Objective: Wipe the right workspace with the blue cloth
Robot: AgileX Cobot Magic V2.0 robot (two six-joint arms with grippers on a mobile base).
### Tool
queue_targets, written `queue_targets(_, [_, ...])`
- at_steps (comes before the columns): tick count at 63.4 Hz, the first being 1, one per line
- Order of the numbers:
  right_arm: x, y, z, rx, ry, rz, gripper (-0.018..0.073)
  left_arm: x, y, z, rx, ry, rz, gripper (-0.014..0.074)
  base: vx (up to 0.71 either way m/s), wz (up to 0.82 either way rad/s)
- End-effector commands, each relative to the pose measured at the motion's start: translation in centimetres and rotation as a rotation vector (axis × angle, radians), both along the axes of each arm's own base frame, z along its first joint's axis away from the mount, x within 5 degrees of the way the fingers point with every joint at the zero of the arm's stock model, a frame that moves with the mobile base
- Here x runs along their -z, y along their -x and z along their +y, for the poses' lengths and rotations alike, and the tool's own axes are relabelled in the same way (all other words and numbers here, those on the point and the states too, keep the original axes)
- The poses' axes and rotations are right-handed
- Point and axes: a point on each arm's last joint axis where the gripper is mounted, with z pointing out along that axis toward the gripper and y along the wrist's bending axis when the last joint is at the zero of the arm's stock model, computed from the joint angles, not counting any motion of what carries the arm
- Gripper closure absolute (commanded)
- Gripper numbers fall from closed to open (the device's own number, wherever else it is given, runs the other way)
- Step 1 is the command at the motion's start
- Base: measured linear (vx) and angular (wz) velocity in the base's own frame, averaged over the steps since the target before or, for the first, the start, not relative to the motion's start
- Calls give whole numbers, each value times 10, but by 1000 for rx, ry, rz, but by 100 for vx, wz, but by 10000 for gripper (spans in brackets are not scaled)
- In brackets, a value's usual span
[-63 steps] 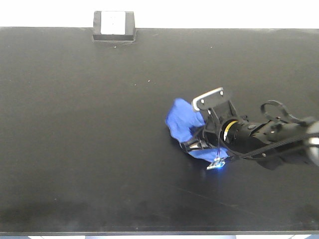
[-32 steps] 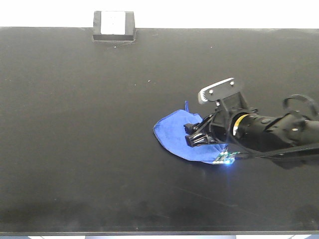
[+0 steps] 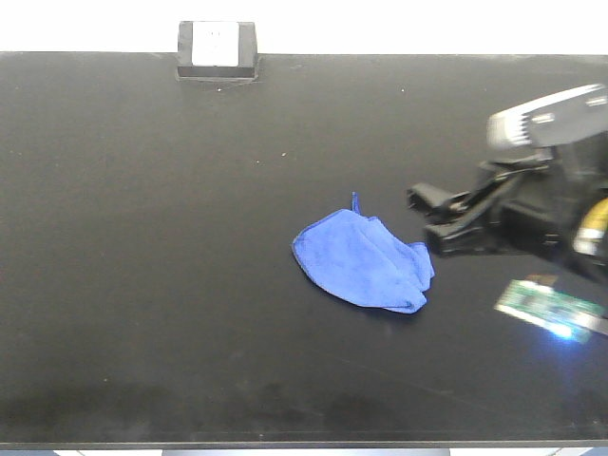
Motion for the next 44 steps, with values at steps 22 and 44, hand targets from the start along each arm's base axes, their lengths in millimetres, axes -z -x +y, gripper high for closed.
queue_targets(22, [-29,32,-24,7,40,-185,269,3,-1,-1,8,11,-60,602,0,0])
queue_targets(44, [8,104,-90,394,-28,-454,569,3,-1,-1,8,11,-60,602,0,0])
